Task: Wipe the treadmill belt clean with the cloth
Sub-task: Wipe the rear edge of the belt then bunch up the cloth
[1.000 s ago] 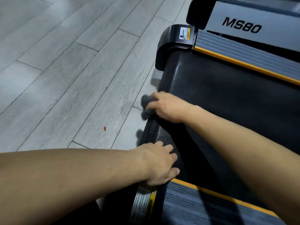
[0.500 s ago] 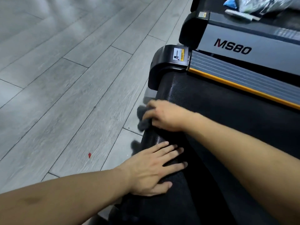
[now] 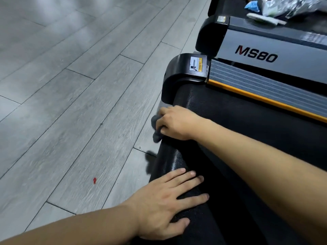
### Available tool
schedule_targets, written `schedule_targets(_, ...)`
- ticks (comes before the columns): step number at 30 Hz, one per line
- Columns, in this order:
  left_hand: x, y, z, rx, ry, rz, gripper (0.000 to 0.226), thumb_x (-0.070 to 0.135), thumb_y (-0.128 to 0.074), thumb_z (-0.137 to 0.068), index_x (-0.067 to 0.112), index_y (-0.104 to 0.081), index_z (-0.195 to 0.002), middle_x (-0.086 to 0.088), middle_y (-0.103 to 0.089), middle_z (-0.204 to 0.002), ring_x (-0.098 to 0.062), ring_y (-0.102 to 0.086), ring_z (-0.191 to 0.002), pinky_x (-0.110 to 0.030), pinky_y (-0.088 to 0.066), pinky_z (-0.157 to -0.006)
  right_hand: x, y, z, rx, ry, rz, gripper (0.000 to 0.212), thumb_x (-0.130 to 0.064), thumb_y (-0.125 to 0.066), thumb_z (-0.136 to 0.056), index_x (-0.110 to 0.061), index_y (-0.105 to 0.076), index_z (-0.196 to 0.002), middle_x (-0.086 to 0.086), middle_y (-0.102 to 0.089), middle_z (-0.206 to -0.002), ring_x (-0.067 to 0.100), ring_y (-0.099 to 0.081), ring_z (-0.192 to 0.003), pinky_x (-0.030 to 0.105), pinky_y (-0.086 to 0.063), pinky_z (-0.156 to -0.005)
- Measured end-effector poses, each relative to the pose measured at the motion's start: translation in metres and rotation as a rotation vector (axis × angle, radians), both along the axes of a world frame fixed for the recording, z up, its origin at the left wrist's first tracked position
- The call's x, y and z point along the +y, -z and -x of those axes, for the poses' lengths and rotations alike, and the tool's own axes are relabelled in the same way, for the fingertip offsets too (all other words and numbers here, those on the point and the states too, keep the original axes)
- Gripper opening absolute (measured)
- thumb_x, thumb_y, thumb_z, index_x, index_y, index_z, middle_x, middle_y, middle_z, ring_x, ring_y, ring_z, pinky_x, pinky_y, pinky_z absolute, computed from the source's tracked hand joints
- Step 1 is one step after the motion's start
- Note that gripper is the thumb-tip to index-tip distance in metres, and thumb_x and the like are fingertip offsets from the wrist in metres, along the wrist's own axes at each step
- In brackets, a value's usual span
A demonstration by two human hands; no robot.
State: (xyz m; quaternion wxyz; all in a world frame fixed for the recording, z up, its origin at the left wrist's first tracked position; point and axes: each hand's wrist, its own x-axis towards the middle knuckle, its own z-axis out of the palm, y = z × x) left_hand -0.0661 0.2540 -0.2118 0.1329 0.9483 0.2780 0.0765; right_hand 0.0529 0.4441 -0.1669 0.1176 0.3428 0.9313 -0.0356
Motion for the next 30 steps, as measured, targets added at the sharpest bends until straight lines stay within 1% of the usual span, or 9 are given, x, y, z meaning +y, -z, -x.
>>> schedule_targets(4, 0.002, 0.005, -0.002, 0.027, -0.007, -0.09, 0.065, 0.054, -0.043, -0.097, 0.034, -0.032, -0.158, -0.005, -0.027, -0.168, -0.021, -0.015, -0.158, -0.042, -0.02, -0.127, 0.065, 0.007, -0.02, 0.096, 0.333, -0.287, 0.034, -0.033, -0.047, -0.094, -0.025, -0.066, -0.121, 0.011, -0.053, -0.116, 0.034, -0.052, -0.106, 0.042, -0.042, -0.086)
schedule_targets(9, 0.003, 0.009, -0.001, 0.016, -0.004, -0.102, 0.062, 0.053, -0.044, -0.097, 0.036, -0.036, -0.156, -0.003, -0.028, -0.168, -0.019, -0.015, -0.158, -0.04, -0.019, -0.128, 0.084, 0.019, -0.03, 0.251, 0.51, -0.311, 0.033, -0.028, -0.047, -0.096, -0.022, -0.065, -0.123, 0.012, -0.05, -0.122, 0.033, -0.048, -0.108, 0.044, -0.039, -0.091)
schedule_targets(13, 0.002, 0.006, 0.0, -0.01, -0.012, -0.051, 0.063, 0.048, -0.044, -0.099, 0.036, -0.03, -0.159, -0.003, -0.021, -0.17, -0.018, -0.011, -0.159, -0.041, -0.018, -0.128, 0.057, 0.021, -0.05, 0.478, 0.583, -0.202, 0.031, -0.022, -0.054, -0.092, -0.024, -0.067, -0.12, 0.01, -0.05, -0.125, 0.032, -0.047, -0.11, 0.044, -0.042, -0.099)
schedule_targets(17, 0.001, 0.002, 0.0, -0.009, -0.016, -0.024, 0.062, 0.044, -0.042, -0.101, 0.035, -0.027, -0.16, -0.002, -0.018, -0.171, -0.018, -0.007, -0.159, -0.041, -0.01, -0.129, -0.001, 0.023, -0.069, 0.607, 0.623, -0.16, 0.039, -0.019, -0.057, -0.088, -0.028, -0.065, -0.125, 0.007, -0.048, -0.124, 0.027, -0.047, -0.108, 0.037, -0.043, -0.099)
schedule_targets(21, 0.002, -0.002, -0.001, 0.028, -0.006, -0.025, 0.06, 0.042, -0.039, -0.103, 0.034, -0.026, -0.161, -0.003, -0.019, -0.17, -0.019, -0.01, -0.159, -0.04, -0.007, -0.128, -0.064, 0.027, -0.085, 0.676, 0.654, -0.152, 0.043, -0.017, -0.056, -0.085, -0.025, -0.065, -0.126, 0.009, -0.05, -0.122, 0.027, -0.051, -0.104, 0.039, -0.046, -0.097)
schedule_targets(23, 0.001, -0.005, -0.002, 0.08, 0.008, -0.074, 0.059, 0.043, -0.038, -0.103, 0.032, -0.028, -0.16, -0.007, -0.024, -0.169, -0.023, -0.018, -0.158, -0.042, -0.011, -0.128, -0.093, 0.025, -0.09, 0.686, 0.679, -0.132, 0.044, -0.018, -0.054, -0.084, -0.026, -0.065, -0.126, 0.008, -0.05, -0.123, 0.027, -0.052, -0.105, 0.04, -0.047, -0.097)
schedule_targets(25, 0.0, -0.011, -0.005, 0.165, 0.015, -0.134, 0.059, 0.043, -0.036, -0.102, 0.028, -0.034, -0.159, -0.012, -0.032, -0.165, -0.029, -0.03, -0.154, -0.046, -0.023, -0.126, -0.123, 0.023, -0.094, 0.679, 0.71, -0.102, 0.045, -0.02, -0.052, -0.085, -0.027, -0.064, -0.127, 0.006, -0.05, -0.125, 0.025, -0.051, -0.108, 0.04, -0.047, -0.097)
schedule_targets(28, -0.004, -0.028, -0.013, 0.299, -0.001, -0.181, 0.061, 0.044, -0.034, -0.095, 0.023, -0.048, -0.152, -0.018, -0.049, -0.154, -0.035, -0.051, -0.14, -0.047, -0.042, -0.116, -0.163, 0.017, -0.101, 0.685, 0.753, -0.054, 0.044, -0.019, -0.053, -0.086, -0.029, -0.064, -0.127, 0.004, -0.049, -0.126, 0.024, -0.05, -0.109, 0.041, -0.047, -0.097)
schedule_targets(30, -0.012, -0.043, -0.017, 0.351, -0.002, -0.172, 0.062, 0.044, -0.038, -0.093, 0.02, -0.051, -0.148, -0.018, -0.053, -0.15, -0.036, -0.055, -0.135, -0.045, -0.045, -0.111, -0.187, 0.013, -0.104, 0.686, 0.785, -0.027, 0.044, -0.018, -0.055, -0.087, -0.03, -0.064, -0.128, 0.004, -0.049, -0.126, 0.023, -0.048, -0.109, 0.041, -0.046, -0.099)
